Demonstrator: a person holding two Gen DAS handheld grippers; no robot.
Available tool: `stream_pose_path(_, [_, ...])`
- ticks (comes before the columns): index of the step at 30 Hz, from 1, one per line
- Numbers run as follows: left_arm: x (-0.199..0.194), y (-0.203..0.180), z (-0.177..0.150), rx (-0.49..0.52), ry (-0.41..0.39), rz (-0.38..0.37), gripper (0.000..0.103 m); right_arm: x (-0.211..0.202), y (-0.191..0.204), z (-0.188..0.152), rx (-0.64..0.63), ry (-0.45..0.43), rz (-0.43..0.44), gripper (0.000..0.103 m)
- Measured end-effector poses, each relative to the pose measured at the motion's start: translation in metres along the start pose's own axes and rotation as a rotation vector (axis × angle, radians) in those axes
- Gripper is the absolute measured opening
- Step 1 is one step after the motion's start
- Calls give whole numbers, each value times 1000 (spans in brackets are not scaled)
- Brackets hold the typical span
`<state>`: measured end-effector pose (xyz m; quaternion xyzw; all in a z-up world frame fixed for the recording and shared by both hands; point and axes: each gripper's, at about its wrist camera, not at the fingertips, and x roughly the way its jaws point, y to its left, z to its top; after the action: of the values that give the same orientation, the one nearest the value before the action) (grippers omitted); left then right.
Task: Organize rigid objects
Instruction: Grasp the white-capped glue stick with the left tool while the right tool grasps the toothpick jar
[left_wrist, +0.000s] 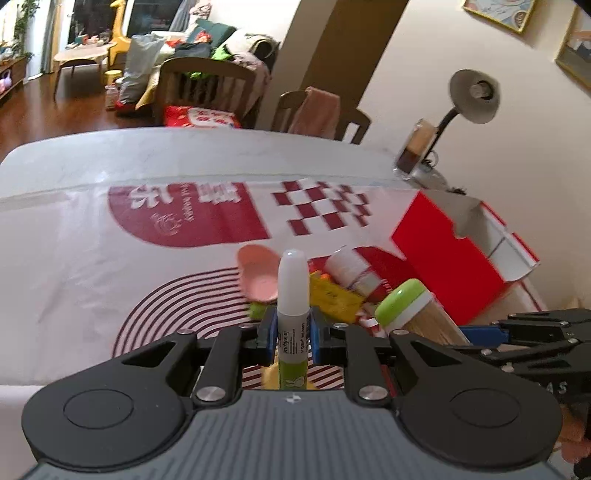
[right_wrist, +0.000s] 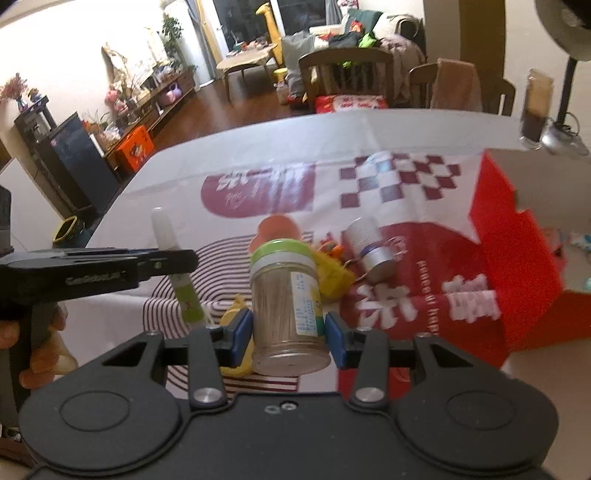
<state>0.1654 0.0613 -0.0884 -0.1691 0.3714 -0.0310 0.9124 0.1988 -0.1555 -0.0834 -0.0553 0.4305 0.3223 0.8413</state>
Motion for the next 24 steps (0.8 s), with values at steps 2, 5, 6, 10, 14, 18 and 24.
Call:
stream_pose_path(2, [-5, -10, 5, 14, -13, -10, 17, -8, -8, 3, 3, -12, -11, 42])
stream_pose_path(5, [-14, -27, 13, 37, -46, -36, 17, -21, -22, 7, 5, -41, -33, 43])
stream_pose_path(6, [-15, -33, 16, 46, -52, -42, 17, -25, -28, 9, 10, -49, -40, 43])
stream_pose_path(10, [-16, -61, 32, 72, -64, -93, 17, -37, -53, 15, 34, -76, -68, 43])
stream_pose_path(14, [-4, -92, 46, 103, -58, -139, 17, -46, -80, 22, 45, -95, -104, 43])
stream_pose_path(18, [13, -124, 60, 112, -35, -188, 17, -50, -109, 27, 59, -105, -138, 42])
stream_pose_path(24, [41, -177, 82, 167, -33, -226, 17, -59, -154, 31, 84, -127, -117, 39])
